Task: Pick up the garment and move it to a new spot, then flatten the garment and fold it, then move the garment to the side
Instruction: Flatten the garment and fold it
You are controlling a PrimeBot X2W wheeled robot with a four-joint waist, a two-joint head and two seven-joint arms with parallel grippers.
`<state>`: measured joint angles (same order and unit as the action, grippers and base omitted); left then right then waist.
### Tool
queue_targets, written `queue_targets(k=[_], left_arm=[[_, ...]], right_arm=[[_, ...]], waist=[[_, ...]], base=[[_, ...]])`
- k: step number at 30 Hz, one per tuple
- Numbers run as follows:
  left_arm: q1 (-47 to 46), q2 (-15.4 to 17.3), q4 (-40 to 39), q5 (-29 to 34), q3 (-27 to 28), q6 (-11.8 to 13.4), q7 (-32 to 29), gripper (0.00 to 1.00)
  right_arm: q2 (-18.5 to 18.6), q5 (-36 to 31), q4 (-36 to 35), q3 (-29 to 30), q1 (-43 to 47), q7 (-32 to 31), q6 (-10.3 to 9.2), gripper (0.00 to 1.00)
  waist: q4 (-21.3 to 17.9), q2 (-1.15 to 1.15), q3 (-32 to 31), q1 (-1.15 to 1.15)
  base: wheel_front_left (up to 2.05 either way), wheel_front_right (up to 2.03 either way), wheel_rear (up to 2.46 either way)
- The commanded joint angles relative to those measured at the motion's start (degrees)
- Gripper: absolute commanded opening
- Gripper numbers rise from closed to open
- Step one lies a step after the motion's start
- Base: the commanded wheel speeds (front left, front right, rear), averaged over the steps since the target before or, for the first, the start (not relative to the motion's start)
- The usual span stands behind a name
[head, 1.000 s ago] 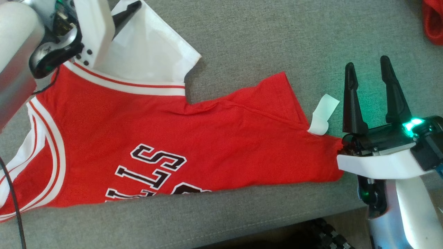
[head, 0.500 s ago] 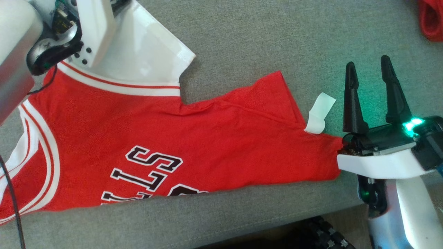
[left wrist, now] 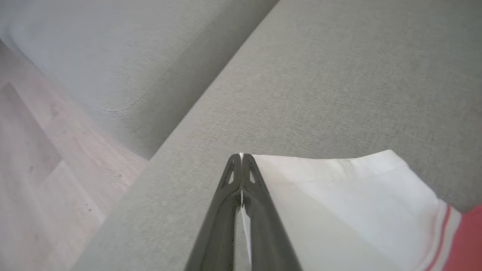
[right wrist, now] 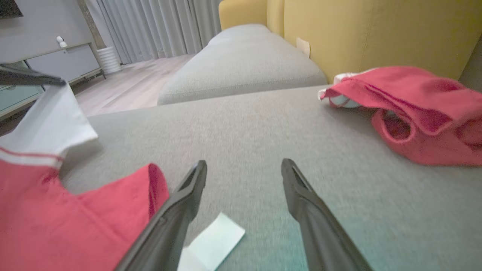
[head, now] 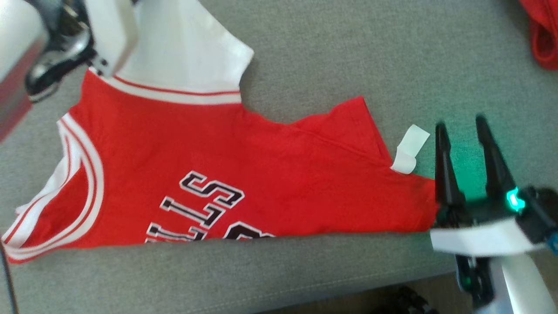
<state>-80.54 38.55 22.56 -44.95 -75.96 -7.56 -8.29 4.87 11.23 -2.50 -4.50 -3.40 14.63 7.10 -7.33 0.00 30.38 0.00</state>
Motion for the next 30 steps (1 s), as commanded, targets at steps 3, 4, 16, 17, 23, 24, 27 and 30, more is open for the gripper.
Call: queue_targets(k=[3,4,16,17,23,24,27,30], left_arm=[[-4.0,2.9,0.7,1.2,2.6,0.1,3.0,0.00],[-4.0,3.1,1.3,1.2,2.6,0.1,3.9,0.00],[-3.6,3.7,3.6,0.9,2.6,0.1,6.7,0.00],[-3.8,3.6,3.6,0.9,2.6,0.1,6.8,0.00],[-4.4,3.0,3.0,1.2,2.6,0.1,7.0,0.00],[-4.5,3.0,2.9,1.4,2.6,0.1,6.8,0.00],[-4.7,2.9,2.8,1.6,2.6,0.1,6.8,0.00],[-4.5,2.6,2.7,1.9,2.6,0.1,6.9,0.00]], right_arm=[[2.8,2.7,-1.4,-2.2,3.7,0.3,0.39,1.00],[3.6,3.8,-1.5,-2.7,4.6,0.0,0.39,1.00],[7.1,13.0,-2.5,-5.2,9.6,-9.5,0.39,1.00],[7.1,12.9,-2.2,-5.4,9.4,-9.8,0.39,1.00],[6.2,9.4,0.7,-4.9,7.7,-12.1,0.39,1.00],[5.8,9.1,1.0,-4.7,7.7,-12.6,0.39,1.00],[5.6,8.0,1.2,-4.4,7.6,-13.0,0.39,0.98],[5.2,7.0,1.4,-3.8,7.5,-13.1,0.39,0.69]], waist=[[1.0,0.00,-1.7,0.00],[1.1,0.00,-2.1,0.00],[2.0,0.00,-2.3,0.00],[2.1,0.00,-2.1,0.00],[2.8,0.00,-0.9,0.00],[3.0,0.00,-0.7,0.00],[3.1,0.00,-0.4,0.00],[3.4,0.00,-0.5,0.00]], base=[[0.00,0.00,0.00],[0.00,0.00,0.00],[0.00,0.00,0.00],[0.00,0.00,0.00],[0.00,0.00,0.00],[0.00,0.00,0.00],[0.00,0.00,0.00],[0.00,0.00,0.00]])
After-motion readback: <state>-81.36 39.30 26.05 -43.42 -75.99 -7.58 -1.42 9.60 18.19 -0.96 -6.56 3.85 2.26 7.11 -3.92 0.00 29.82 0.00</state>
